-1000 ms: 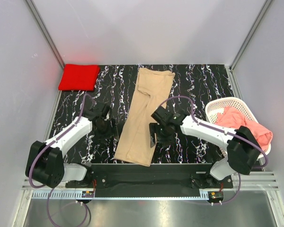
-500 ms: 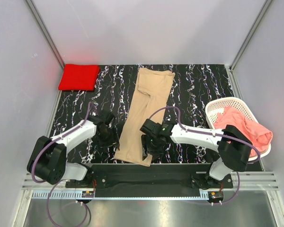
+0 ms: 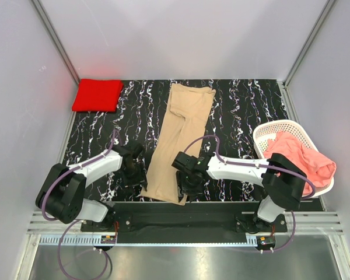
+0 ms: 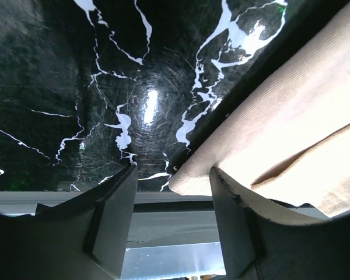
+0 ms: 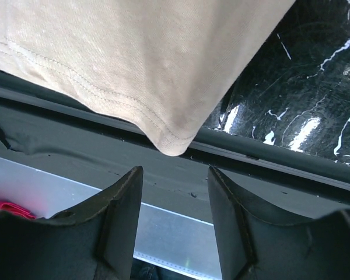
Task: Fold and stack the t-shirts
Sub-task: Fold the tshirt
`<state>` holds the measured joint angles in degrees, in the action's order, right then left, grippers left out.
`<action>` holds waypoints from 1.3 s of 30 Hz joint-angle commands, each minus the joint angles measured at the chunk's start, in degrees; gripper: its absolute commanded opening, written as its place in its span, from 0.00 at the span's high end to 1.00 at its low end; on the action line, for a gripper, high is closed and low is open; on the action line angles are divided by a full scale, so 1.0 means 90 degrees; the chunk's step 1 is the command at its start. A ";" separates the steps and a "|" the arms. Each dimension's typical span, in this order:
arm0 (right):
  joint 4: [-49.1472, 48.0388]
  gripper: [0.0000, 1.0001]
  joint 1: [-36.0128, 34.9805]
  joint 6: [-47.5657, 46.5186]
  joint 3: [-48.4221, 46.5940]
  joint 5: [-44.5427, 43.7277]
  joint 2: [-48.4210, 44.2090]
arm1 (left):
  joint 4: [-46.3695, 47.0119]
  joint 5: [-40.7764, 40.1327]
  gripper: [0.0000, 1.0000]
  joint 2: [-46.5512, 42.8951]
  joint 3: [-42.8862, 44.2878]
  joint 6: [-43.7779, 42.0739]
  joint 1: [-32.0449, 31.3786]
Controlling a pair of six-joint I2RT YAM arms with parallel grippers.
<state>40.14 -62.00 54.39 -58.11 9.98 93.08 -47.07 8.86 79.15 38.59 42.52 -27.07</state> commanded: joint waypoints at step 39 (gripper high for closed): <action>-0.0699 1.00 0.0199 -0.0243 0.1464 0.0102 -0.0369 | 0.0542 0.0441 1.00 0.0219 -0.0401 0.0139 -0.0029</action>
<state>33.71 -60.25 52.38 -49.71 10.17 94.30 -44.66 14.70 80.01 36.88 44.16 -27.07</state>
